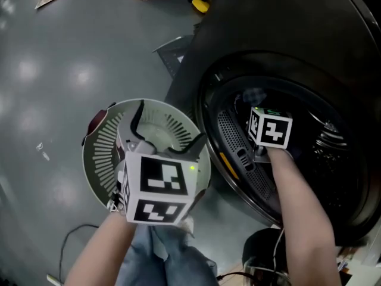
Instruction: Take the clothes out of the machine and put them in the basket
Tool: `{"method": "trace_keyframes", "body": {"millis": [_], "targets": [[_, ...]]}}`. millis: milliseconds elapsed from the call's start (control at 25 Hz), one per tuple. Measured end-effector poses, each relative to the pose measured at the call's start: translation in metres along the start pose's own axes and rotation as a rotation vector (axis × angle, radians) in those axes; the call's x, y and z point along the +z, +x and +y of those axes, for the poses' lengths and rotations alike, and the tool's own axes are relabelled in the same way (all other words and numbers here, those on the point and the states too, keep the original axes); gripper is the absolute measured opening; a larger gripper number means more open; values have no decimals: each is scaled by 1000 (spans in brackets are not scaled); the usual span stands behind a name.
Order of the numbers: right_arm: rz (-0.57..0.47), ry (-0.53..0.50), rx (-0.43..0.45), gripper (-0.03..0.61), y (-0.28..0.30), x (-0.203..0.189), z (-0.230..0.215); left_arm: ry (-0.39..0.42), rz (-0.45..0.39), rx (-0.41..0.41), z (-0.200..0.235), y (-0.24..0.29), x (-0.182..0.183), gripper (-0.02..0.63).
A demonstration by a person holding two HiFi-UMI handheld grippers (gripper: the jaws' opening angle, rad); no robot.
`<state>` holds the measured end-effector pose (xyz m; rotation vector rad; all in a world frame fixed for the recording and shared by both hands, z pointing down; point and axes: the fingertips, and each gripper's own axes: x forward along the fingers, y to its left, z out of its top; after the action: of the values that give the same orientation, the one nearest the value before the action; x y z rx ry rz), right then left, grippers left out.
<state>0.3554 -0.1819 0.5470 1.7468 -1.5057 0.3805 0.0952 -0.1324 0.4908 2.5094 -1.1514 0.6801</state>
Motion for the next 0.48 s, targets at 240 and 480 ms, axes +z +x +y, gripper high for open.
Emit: {"method": "trace_keyframes", "body": {"millis": [240,480], "targets": [[109,-98,54,571,37,-16,4,-8,-25,-18,-1,24,-4,568],[286,-224,20,184,39,-47,4,21,-33,-26,-4,28,-8,568]]}}
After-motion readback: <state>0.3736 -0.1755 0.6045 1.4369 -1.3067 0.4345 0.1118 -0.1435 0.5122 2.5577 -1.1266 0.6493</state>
